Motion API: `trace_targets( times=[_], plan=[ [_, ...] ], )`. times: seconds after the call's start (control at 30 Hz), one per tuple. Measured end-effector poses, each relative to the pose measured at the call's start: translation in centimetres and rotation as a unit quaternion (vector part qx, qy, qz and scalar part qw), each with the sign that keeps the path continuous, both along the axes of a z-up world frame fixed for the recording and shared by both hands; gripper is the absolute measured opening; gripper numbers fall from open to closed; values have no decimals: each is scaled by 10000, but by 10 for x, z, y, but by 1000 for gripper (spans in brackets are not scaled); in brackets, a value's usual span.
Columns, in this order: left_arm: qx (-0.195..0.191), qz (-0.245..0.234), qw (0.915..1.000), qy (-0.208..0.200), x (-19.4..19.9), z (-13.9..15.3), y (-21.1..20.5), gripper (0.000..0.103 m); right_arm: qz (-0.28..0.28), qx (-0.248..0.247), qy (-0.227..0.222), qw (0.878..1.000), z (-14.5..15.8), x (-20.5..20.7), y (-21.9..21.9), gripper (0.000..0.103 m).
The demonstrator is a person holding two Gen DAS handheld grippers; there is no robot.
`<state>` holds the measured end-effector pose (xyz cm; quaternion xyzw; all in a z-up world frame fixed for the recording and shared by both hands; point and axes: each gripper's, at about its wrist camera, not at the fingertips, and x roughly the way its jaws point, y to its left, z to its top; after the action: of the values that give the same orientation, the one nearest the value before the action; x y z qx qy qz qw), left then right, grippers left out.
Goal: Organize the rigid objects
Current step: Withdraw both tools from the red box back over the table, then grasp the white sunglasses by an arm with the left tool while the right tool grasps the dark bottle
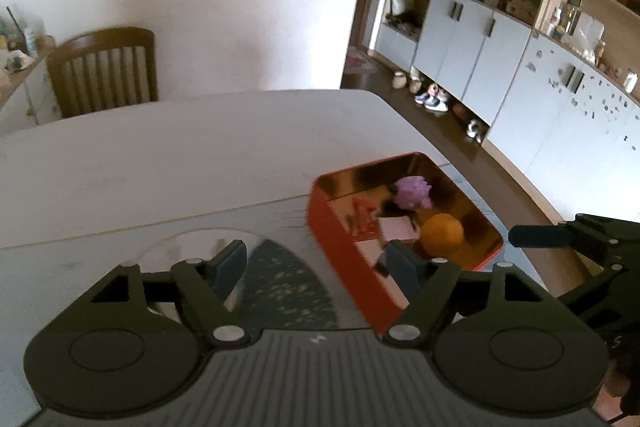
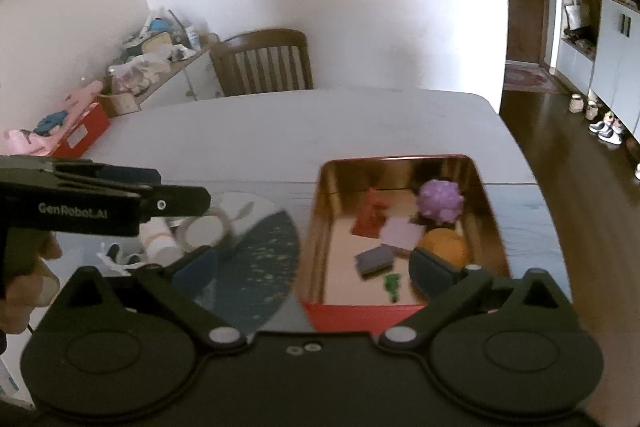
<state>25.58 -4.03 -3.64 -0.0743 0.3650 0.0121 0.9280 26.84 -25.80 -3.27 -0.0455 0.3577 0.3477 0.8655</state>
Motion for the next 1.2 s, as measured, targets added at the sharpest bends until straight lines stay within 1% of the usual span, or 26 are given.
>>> trace_targets(
  times=[0.07,0.2,0.37,0.67,0.87,0.97,1.1,1.2],
  plan=[
    [35,55,10000,-55,-12,3,8,81,40,32,12,10000,1,-9,8,103],
    [91,131,9998,-150,-37,6,29,81,150,22,24,9999,1,-29,25,103],
    [81,287,9995,-144,-67,3,64,83,192,-34,46,9998,0,-47,47,103],
    [34,823,9966,91,-107,-21,124,83,180,-179,63,9997,-11,-71,80,103],
    [34,1133,9931,295,-121,-41,153,83,253,-311,70,9992,-22,-75,102,102],
    [-186,1307,9902,461,-127,-53,168,83,309,-443,41,9985,-28,-74,113,101],
    [-540,1658,9822,692,-125,-70,184,83,400,-641,18,9971,-40,-68,130,98],
    [-581,1813,9782,830,-119,-80,188,83,506,-776,56,9957,-50,-62,142,94]
  ],
)
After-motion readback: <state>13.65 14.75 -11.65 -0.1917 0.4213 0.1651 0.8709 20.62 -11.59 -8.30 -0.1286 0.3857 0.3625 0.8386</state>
